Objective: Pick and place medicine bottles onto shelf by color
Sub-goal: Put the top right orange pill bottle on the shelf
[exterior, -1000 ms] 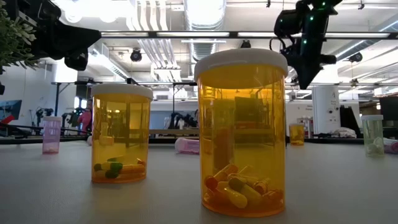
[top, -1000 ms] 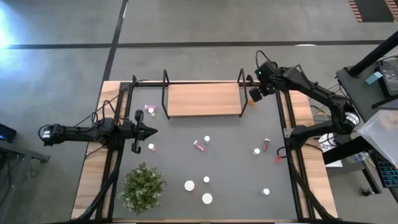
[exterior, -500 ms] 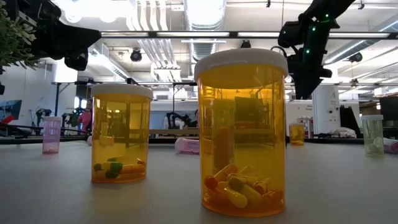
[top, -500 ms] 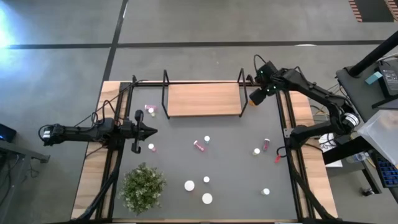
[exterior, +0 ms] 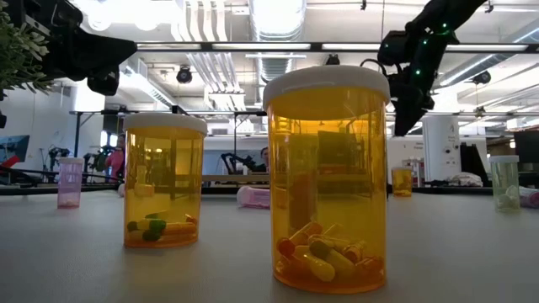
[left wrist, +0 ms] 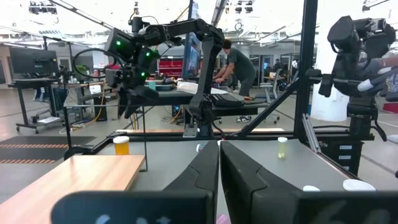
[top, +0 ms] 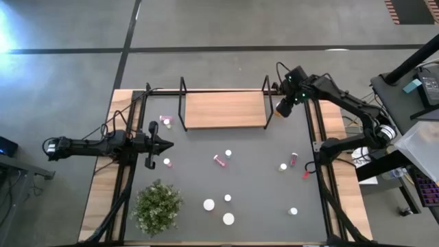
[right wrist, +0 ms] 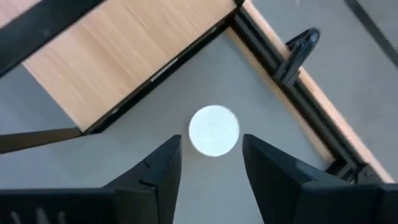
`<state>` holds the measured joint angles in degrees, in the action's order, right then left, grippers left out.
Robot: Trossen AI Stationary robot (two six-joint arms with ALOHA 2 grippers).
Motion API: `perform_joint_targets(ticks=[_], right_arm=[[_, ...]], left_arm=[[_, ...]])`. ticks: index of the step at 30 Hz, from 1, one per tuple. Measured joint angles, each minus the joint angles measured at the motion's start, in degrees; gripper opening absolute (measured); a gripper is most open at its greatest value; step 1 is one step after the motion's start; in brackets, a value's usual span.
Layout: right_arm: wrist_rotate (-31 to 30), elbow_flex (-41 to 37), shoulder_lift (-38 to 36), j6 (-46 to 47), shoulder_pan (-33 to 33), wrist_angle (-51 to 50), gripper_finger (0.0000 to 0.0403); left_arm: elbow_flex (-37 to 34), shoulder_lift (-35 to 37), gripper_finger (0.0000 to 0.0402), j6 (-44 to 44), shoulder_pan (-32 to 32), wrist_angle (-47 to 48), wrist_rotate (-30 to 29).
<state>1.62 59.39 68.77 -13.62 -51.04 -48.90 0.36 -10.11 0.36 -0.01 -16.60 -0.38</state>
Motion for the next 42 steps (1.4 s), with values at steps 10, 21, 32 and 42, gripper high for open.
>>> perform_joint_targets(ticks=[10, 21, 32, 42], right_arm=[[4.28, -2.88, 0.47, -1.05, -2.24, 1.69, 0.0190], [9.44, -3.07, 7.53, -0.64, -5.34, 3.37, 0.0215], [10.61, -2.90, 12.73, -3.12, -5.82, 8.33, 0.0215], [10.12, -2.70, 9.53, -1.39, -6.02, 8.15, 0.0215]], left_arm=[[0.00, 0.02, 0.0000, 0.00, -0.02, 0.00, 0.00], [0.00, 0.02, 0.0000, 0.02, -0.02, 0.02, -0.01], [0.00, 0.02, 0.0000, 0.00, 0.00, 0.02, 0.00], [0.00, 0.00, 0.0000, 0.00, -0.02, 0.00, 0.00]])
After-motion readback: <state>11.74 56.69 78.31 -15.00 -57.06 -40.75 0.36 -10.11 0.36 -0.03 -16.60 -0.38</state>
